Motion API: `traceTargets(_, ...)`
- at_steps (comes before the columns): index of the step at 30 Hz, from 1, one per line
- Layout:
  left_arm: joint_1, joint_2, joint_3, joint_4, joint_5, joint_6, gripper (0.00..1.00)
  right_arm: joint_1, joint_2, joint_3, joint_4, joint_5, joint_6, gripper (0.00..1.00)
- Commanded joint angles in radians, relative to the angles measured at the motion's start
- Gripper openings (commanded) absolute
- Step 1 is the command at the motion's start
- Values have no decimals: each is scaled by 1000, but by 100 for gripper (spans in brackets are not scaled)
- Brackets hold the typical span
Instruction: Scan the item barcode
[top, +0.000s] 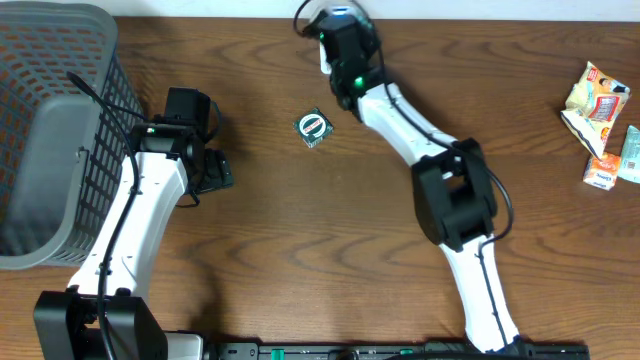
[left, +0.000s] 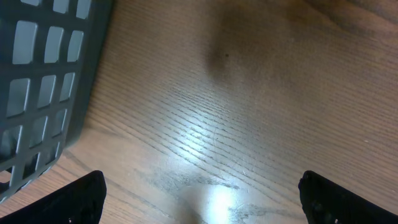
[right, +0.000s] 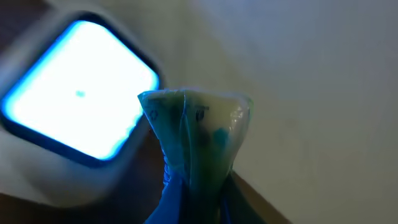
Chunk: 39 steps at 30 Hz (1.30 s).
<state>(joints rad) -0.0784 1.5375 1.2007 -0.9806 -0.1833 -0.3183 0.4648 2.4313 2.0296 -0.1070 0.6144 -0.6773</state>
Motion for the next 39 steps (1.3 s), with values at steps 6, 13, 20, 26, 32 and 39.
traceTargets(6,3,0,-4,-3,-9,-13,98,-224,-137,17,-412,143,384,5)
traceTargets(13,3,0,-4,-3,-9,-13,98,-476,-136,17,-736,127,660,6)
traceTargets(20,3,0,-4,-3,-9,-13,98,-638,-136,16,-882,-45,763,99)
traceTargets(26,3,0,-4,-3,-9,-13,98,-664,-136,16,-900,-571,758,99)
traceTargets(32,3,0,-4,-3,-9,-13,98,-629,-136,16,-865,-1194,759,99)
traceTargets(39,3,0,-4,-3,-9,-13,98,-491,-136,15,-848,-1423,759,99)
